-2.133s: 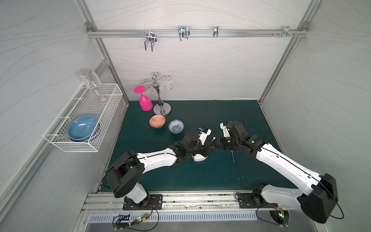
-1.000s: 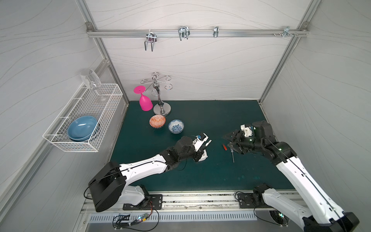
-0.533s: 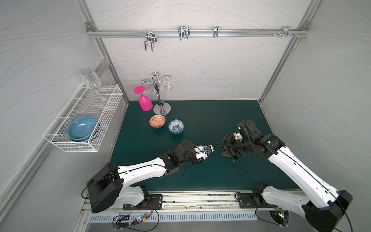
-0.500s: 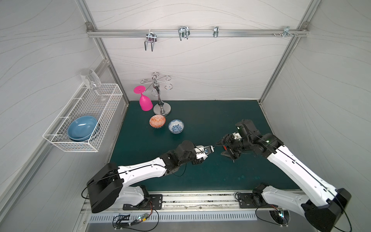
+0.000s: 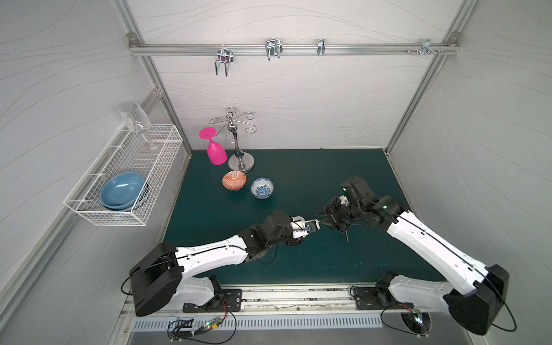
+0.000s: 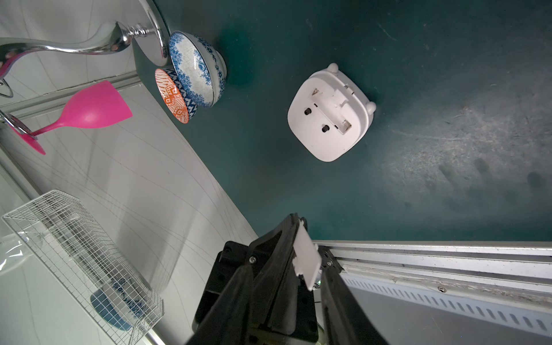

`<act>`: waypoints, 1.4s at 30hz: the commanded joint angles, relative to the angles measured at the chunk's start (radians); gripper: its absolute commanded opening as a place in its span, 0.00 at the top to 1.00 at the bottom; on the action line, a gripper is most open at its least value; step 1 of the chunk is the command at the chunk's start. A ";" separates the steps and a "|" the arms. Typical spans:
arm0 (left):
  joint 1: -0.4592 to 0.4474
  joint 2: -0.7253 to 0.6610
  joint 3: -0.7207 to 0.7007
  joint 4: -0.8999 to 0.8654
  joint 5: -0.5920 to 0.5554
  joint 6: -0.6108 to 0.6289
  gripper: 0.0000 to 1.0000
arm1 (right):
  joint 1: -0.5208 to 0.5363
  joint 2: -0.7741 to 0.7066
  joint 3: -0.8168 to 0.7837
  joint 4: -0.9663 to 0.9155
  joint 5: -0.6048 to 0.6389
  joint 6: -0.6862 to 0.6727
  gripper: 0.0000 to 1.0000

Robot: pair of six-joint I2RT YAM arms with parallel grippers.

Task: Remove the battery from the alarm
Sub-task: Pick up the cover from the center of the board.

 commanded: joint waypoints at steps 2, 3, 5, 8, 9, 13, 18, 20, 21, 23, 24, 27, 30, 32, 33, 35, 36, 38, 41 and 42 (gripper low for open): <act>-0.005 -0.014 0.015 0.060 -0.027 -0.003 1.00 | 0.006 -0.007 -0.040 0.028 0.030 0.040 0.61; -0.005 -0.013 0.013 0.061 -0.027 -0.006 1.00 | 0.007 -0.008 -0.047 0.036 0.027 0.048 0.62; -0.005 -0.013 0.012 0.065 -0.027 -0.010 1.00 | 0.008 -0.005 -0.059 0.050 0.023 0.056 0.65; -0.006 -0.012 0.014 0.061 -0.023 -0.007 1.00 | 0.012 0.004 -0.059 0.055 0.016 0.062 0.73; -0.006 -0.011 0.014 0.061 -0.024 -0.007 1.00 | 0.013 0.006 -0.059 0.056 0.013 0.062 0.76; -0.006 -0.016 0.013 0.062 -0.026 -0.008 1.00 | 0.015 0.003 -0.061 0.058 0.017 0.069 0.81; -0.006 -0.018 0.012 0.059 -0.023 -0.009 1.00 | 0.018 -0.009 -0.075 0.078 0.018 0.088 0.86; -0.006 -0.019 0.011 0.058 -0.024 -0.010 0.98 | 0.020 -0.011 -0.074 0.079 0.020 0.090 0.89; -0.006 -0.022 0.011 0.056 -0.022 -0.011 0.95 | 0.021 -0.013 -0.075 0.080 0.020 0.090 0.91; -0.006 -0.028 0.006 0.050 -0.019 -0.017 0.86 | 0.020 -0.018 -0.077 0.083 0.021 0.088 0.96; -0.006 -0.036 0.003 0.047 -0.018 -0.021 0.79 | 0.020 -0.023 -0.078 0.083 0.026 0.083 0.98; -0.006 -0.083 -0.014 0.019 -0.008 -0.047 0.59 | -0.004 -0.040 -0.080 0.081 0.030 0.019 1.00; -0.005 -0.162 -0.036 -0.044 0.015 -0.093 0.46 | -0.082 -0.069 -0.084 0.074 -0.010 -0.182 1.00; -0.004 -0.238 -0.050 -0.096 0.040 -0.140 0.39 | -0.146 -0.102 -0.088 0.061 -0.028 -0.387 1.00; -0.004 -0.275 -0.059 -0.123 0.053 -0.163 0.36 | -0.175 -0.123 -0.095 0.060 -0.037 -0.471 1.00; -0.002 -0.351 -0.065 -0.190 0.095 -0.220 0.31 | -0.240 -0.186 -0.137 0.083 -0.081 -0.717 1.00; -0.003 -0.375 -0.063 -0.216 0.110 -0.241 0.29 | -0.265 -0.209 -0.151 0.094 -0.126 -0.812 1.00; -0.001 -0.420 -0.055 -0.272 0.137 -0.270 0.27 | -0.290 -0.243 -0.166 0.084 -0.189 -0.994 1.00; 0.000 -0.459 -0.024 -0.350 0.168 -0.288 0.24 | -0.286 -0.256 -0.162 0.048 -0.225 -1.203 1.00; 0.001 -0.466 -0.006 -0.383 0.183 -0.284 0.24 | -0.282 -0.256 -0.159 0.041 -0.245 -1.257 1.00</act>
